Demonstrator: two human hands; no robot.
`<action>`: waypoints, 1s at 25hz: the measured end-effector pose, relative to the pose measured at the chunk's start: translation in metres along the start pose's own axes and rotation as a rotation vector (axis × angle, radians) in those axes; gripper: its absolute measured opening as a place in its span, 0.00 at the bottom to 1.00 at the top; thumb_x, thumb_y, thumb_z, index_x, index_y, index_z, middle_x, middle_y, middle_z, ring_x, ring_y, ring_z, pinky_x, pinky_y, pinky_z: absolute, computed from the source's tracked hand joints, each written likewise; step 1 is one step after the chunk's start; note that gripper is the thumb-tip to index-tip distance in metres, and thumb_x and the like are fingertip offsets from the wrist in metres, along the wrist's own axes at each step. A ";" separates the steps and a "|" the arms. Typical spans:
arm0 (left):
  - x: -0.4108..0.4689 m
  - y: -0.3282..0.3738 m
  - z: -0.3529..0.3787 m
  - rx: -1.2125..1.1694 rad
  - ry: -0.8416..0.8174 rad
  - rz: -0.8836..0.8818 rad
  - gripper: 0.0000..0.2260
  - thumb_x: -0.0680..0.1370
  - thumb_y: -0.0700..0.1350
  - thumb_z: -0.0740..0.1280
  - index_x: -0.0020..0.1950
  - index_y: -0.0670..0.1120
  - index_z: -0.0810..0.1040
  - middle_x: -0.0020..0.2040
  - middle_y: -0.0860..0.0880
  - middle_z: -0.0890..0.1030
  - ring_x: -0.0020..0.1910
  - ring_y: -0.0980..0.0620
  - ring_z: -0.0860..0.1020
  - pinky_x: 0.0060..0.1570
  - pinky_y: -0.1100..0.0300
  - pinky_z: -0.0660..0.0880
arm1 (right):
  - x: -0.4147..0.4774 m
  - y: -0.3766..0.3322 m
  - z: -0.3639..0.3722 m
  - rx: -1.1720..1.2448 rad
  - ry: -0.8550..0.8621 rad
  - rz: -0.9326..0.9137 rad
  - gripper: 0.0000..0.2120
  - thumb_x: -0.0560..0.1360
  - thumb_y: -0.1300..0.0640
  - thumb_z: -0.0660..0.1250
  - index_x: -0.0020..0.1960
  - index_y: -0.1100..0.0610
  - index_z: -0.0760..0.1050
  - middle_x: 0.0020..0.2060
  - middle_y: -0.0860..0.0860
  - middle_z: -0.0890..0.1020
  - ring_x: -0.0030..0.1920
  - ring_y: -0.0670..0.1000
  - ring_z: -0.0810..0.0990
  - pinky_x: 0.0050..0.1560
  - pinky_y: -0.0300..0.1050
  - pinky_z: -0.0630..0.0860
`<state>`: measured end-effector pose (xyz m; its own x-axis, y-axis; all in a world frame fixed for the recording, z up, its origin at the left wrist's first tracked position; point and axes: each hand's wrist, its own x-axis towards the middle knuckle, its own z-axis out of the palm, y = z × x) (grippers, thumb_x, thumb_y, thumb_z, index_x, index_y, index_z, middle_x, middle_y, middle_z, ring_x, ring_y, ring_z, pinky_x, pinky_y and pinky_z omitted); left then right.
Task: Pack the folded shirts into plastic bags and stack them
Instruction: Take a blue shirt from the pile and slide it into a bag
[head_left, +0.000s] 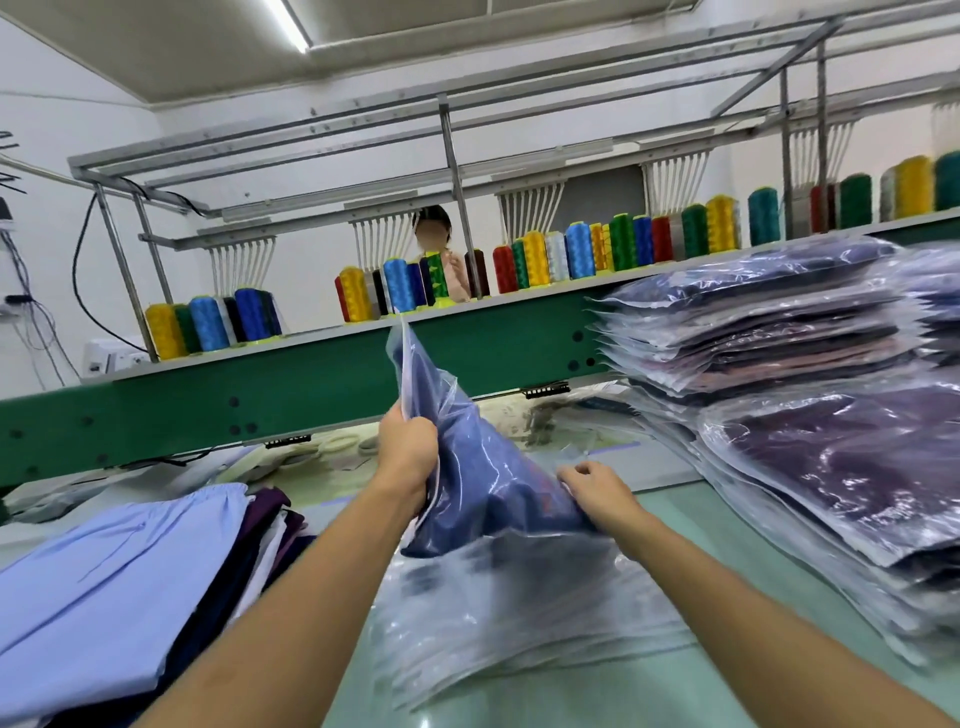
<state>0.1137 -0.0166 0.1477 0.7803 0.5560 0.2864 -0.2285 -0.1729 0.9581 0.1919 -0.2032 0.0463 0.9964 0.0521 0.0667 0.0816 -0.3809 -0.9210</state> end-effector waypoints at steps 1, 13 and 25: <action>0.002 0.011 0.002 -0.013 -0.028 0.016 0.25 0.71 0.26 0.54 0.60 0.45 0.78 0.43 0.48 0.82 0.40 0.50 0.79 0.30 0.62 0.75 | 0.006 -0.004 -0.008 0.048 -0.042 0.034 0.13 0.77 0.48 0.63 0.42 0.56 0.77 0.41 0.53 0.83 0.38 0.53 0.78 0.41 0.43 0.72; 0.017 0.045 0.033 -0.117 -0.250 0.085 0.18 0.65 0.27 0.56 0.46 0.43 0.77 0.28 0.50 0.80 0.23 0.55 0.77 0.22 0.63 0.72 | 0.032 -0.026 -0.066 0.199 -0.071 -0.009 0.06 0.77 0.54 0.69 0.49 0.56 0.79 0.46 0.52 0.84 0.38 0.48 0.82 0.39 0.38 0.77; -0.058 0.017 0.135 -0.314 -0.514 -0.230 0.11 0.66 0.31 0.55 0.33 0.47 0.59 0.33 0.46 0.59 0.29 0.49 0.61 0.30 0.56 0.60 | 0.013 0.006 -0.261 -0.135 0.327 -0.067 0.41 0.70 0.55 0.79 0.78 0.53 0.64 0.69 0.55 0.74 0.57 0.54 0.77 0.55 0.42 0.72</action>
<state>0.1430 -0.1620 0.1467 0.9912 0.0769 0.1081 -0.1212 0.1935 0.9736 0.2112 -0.4454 0.1415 0.9416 -0.2083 0.2646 0.1276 -0.5066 -0.8527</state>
